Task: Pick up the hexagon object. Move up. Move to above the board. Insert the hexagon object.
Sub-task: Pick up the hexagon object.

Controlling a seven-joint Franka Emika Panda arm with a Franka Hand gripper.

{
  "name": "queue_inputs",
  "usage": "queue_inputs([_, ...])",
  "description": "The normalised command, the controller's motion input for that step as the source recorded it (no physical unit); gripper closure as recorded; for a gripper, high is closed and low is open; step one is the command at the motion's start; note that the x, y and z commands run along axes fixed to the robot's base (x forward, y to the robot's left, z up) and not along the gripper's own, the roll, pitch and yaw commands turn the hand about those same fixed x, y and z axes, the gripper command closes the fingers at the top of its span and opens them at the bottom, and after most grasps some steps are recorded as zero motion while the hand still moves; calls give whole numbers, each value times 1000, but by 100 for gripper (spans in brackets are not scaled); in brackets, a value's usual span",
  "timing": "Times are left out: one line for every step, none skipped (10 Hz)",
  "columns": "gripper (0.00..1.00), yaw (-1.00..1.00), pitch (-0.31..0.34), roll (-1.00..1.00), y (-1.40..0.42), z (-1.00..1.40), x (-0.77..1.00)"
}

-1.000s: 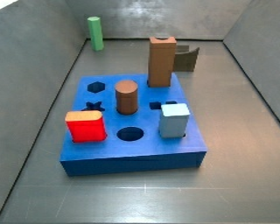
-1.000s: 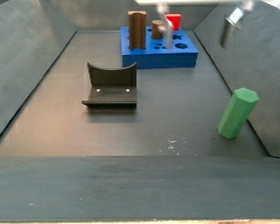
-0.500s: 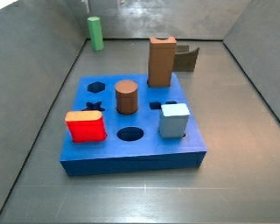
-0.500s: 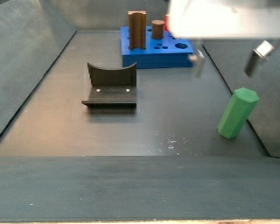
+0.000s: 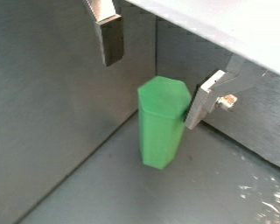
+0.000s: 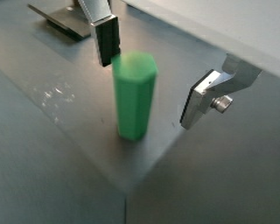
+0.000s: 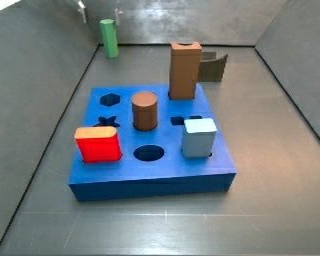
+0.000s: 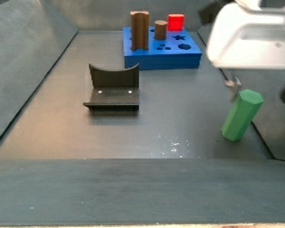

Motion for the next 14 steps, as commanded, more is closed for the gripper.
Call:
queue_inputs([0,-286,-136,-306,89,-243,0])
queue_inputs([0,-186,-134,-287,54,-234,0])
queue_inputs([0,-100,-116,-243,69,-274,146])
queue_inputs([0,-26,-99,-176,117,-374,220])
queue_inputs([0,0,-90,-164,89,-420,286])
queue_inputs([0,0,-100,-181,43,-429,349])
queue_inputs([0,0,-126,-203,0,-409,323])
queue_inputs([0,0,-139,-216,0,-440,249])
queue_inputs([0,0,-163,-224,0,-600,89])
queue_inputs([0,0,-124,-207,0,-689,0])
queue_inputs([0,0,-97,-174,20,-786,0])
queue_inputs([0,0,-73,-136,69,-891,-14])
queue_inputs([0,-26,-64,-84,0,-986,0])
queue_inputs([0,-49,-27,0,0,-1000,0])
